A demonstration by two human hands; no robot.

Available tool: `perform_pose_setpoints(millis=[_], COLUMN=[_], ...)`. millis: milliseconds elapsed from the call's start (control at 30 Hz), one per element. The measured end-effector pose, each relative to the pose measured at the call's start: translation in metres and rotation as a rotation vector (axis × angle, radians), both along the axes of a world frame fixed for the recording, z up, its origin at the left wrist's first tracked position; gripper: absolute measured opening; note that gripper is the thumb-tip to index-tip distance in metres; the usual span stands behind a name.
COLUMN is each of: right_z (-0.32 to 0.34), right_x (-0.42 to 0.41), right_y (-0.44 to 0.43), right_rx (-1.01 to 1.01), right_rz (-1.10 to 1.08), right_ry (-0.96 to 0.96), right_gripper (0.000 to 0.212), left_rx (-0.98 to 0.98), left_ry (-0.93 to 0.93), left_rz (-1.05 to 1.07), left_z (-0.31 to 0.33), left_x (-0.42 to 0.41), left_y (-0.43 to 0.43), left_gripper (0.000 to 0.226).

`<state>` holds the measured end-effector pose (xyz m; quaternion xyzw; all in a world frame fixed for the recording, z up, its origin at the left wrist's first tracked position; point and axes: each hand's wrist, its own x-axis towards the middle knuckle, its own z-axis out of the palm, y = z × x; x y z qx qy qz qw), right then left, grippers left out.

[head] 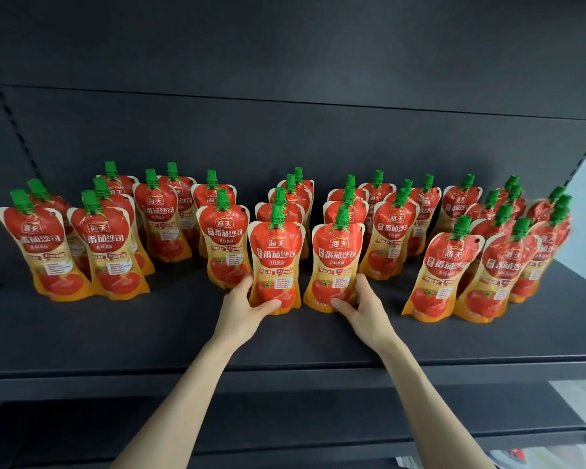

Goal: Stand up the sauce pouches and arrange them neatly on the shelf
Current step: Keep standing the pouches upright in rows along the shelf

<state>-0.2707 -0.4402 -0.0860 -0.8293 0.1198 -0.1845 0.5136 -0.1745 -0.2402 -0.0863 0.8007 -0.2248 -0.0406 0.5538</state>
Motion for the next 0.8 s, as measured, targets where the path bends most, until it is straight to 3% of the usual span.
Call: perform_pose_setpoints(millis=[367,533,700,800], right_z=[0.001,-0.004,-0.004,0.009], right_x=[-0.006,-0.021,-0.044,-0.047], right_y=[0.005,0.011,0.025,0.043], right_rx=[-0.060,-0.153,-0.261,-0.271], right_rz=[-0.053,-0.151,-0.159,-0.122], right_ry=[0.049,0.070,-0.014,-0.048], right_gripper=[0.054,0.064,0.045,0.027], left_rx=[0.028,0.062,0.130,0.146], left_ry=[0.053,-0.054,-0.211,-0.289], left_rz=[0.002,0.084,0.193,0.183], left_z=[0.004,-0.004,-0.010,0.001], left_x=[-0.004,-0.022,-0.038,-0.043], left_y=[0.008,0.019,0.040,0.058], left_gripper=[0.056,0.047,0.049,0.034])
